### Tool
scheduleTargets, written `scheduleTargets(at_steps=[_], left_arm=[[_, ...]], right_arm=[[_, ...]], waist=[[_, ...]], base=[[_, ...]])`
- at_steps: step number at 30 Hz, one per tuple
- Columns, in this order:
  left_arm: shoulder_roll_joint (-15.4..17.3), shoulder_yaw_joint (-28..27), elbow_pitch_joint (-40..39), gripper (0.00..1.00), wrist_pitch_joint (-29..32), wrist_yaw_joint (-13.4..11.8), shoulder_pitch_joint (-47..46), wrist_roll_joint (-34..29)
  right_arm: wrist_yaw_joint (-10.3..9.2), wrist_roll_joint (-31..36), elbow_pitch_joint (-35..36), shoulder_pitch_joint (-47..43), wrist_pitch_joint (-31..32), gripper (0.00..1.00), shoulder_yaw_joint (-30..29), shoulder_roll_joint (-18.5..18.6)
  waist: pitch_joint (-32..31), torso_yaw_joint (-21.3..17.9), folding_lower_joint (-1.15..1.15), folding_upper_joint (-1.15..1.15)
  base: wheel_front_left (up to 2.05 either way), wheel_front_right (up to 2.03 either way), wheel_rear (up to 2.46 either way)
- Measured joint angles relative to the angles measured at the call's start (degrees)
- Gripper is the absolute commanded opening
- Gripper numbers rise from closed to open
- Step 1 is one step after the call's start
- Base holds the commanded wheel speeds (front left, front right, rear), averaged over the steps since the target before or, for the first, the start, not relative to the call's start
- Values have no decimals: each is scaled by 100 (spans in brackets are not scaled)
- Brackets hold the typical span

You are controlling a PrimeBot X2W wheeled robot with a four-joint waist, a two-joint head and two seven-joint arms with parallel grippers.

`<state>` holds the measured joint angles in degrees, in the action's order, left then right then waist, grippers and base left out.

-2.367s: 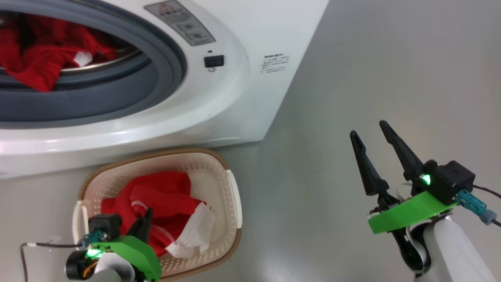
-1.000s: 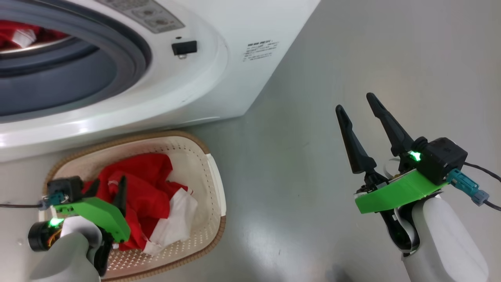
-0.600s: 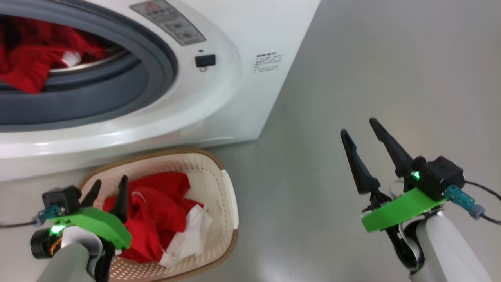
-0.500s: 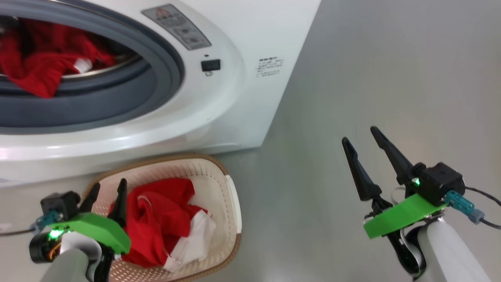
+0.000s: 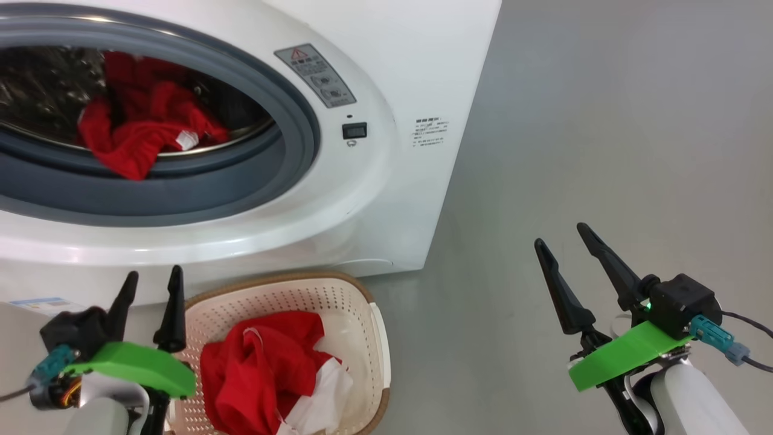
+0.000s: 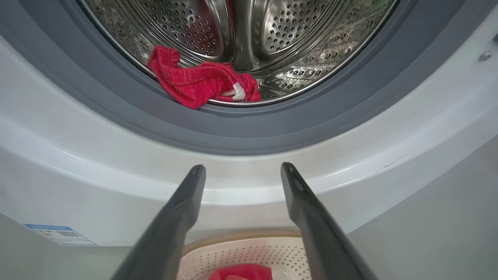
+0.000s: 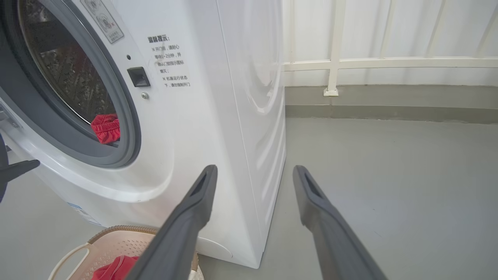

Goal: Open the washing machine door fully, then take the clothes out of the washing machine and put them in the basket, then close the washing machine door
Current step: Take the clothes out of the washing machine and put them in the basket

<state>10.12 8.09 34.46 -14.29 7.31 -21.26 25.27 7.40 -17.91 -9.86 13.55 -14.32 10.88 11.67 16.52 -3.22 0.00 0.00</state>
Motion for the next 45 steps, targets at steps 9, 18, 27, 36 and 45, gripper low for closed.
scheduleTargets(at_steps=[9, 18, 27, 36, 45], left_arm=[[-157, -477, -1005, 100, 0, 0, 723, -468], [-300, -739, -1864, 100, 0, 0, 1480, -662], [-360, -994, -2396, 100, 0, 0, 2120, -845], [-478, -1218, -2898, 100, 0, 1, 2797, -959], [-602, -1372, -3197, 100, 0, 0, 3141, -1003]], right_arm=[[0, -8, 15, -289, 0, 100, -62, 4], [0, -40, 21, -607, 0, 100, -89, 91], [0, -60, 29, -951, 0, 100, -130, 131], [0, -82, 67, -1211, 0, 100, -222, 172], [0, -82, 87, -1379, 1, 100, -274, 188]], waist=[[-351, 46, 0, 0], [-731, 131, 0, 0], [-1073, 172, 0, 0], [-1367, 159, 0, 0], [-1497, 108, 0, 0]], base=[[0, 0, 0], [0, 0, 0], [0, 0, 0], [0, 0, 0], [0, 0, 0]])
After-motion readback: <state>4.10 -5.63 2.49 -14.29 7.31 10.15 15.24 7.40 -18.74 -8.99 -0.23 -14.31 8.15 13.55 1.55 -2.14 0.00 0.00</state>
